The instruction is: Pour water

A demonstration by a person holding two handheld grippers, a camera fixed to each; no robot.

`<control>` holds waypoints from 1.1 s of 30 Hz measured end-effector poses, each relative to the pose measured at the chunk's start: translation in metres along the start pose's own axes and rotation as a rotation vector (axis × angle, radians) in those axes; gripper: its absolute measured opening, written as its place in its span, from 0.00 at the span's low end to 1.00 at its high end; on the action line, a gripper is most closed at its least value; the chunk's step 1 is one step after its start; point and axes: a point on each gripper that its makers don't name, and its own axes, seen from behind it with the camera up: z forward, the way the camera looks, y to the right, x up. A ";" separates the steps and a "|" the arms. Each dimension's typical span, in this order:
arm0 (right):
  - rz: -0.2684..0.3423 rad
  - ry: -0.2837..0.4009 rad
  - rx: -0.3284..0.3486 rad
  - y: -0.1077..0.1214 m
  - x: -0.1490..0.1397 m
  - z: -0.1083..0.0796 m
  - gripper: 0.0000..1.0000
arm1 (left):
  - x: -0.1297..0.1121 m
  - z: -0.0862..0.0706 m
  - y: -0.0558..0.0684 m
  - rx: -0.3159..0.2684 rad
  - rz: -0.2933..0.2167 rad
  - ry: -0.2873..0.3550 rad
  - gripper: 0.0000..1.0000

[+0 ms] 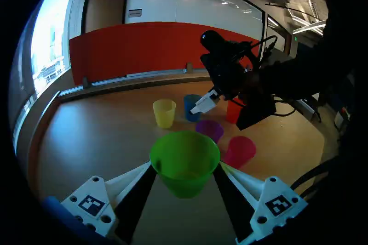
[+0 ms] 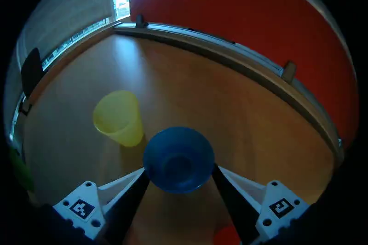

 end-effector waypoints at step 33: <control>0.016 0.172 0.026 -0.007 0.021 -0.021 0.89 | 0.010 -0.001 0.000 0.000 0.022 0.012 0.85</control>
